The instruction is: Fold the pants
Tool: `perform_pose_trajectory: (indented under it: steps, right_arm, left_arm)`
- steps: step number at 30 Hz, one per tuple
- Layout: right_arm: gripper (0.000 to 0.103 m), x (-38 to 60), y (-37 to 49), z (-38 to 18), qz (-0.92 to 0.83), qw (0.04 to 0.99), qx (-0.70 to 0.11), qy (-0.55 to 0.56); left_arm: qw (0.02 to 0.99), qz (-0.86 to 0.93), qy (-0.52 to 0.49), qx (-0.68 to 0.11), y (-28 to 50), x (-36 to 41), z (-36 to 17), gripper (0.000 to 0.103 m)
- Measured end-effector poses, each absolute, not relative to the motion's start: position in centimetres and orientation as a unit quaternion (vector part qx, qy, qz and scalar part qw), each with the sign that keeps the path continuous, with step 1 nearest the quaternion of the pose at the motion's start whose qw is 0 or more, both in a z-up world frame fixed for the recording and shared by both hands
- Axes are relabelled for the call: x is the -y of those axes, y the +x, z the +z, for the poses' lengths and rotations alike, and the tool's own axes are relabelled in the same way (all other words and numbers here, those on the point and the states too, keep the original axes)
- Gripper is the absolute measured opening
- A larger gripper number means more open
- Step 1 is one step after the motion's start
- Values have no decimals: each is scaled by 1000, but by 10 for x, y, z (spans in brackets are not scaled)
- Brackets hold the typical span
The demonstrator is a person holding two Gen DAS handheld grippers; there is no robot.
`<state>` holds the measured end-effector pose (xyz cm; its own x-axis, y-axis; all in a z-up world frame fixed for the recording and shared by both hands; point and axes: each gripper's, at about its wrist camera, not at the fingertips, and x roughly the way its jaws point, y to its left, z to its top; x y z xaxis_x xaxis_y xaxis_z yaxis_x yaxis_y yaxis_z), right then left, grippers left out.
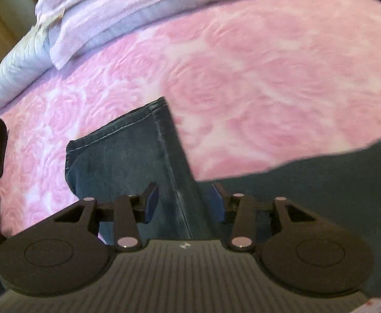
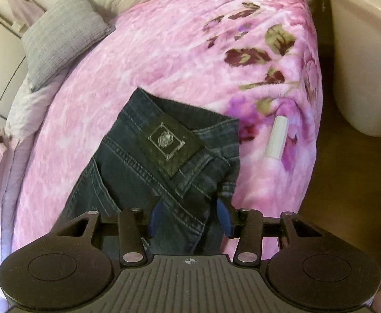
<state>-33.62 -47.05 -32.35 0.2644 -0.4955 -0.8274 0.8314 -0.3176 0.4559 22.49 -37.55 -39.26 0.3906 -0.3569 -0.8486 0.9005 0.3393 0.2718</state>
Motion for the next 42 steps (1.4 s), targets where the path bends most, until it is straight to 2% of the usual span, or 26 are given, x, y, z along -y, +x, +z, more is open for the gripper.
perform_pose_trajectory:
  steps: [4,5,6,7,8,14,18,25,27,28,29,30,32,38,42]
  right_arm:
    - [43,465,-341,-325,-581,571,-139,562]
    - [43,465,-343,-326,-581,572,-134,564]
    - [43,464,-344,-325,-579,572,-127,567]
    - [43,465,-347,-326,-578,572,-119,570]
    - [43,465,-349,-326,-576,571,-110,575]
    - [43,467,-362,-329,-547,569,-57,611]
    - [43,476,-360,-338,-555,555,-77,614]
    - [42,471,-369,-348,-551,533,-59,639]
    - [38,477,-370,-353,-541,541,-40,643]
    - [33,483,-369,-355,-538,538,-44,647]
    - [11,487,-368,-356,-537,536,-51,649]
    - [2,491,-368,-357,-539,530,-65,652]
    - [1,492,-370,-348,-545,540,-63,639]
    - [0,495,-376,-275,-503,656,-46,561]
    - [0,497,-386,-276,-496,665,-90,552]
  left_arm:
    - [749,-400,362,-386,250,397,-413,40]
    - [747,-399,359,-394,254,398,-417,34]
    - [745,-403,357,-395,255,398,-419,12]
    - [748,-404,356,-389,256,397,-418,3]
    - [748,-409,349,-389,257,395,-416,0]
    - [788,-398,251,-397,276,359,-377,0]
    - [812,-361,166,-428,304,318,-352,0]
    - [828,-316,120,-446,325,261,-341,0]
    - [833,-303,97,-454,329,247,-342,0]
    - [834,-300,87,-456,331,242,-342,0]
    - [835,-298,83,-455,331,237,-342,0]
    - [836,-296,81,-455,332,234,-342,0]
    - [841,-288,67,-453,334,225,-336,0]
    - [868,-274,-3,-413,330,157,-288,0]
    - [875,-253,-12,-412,298,85,-291,0]
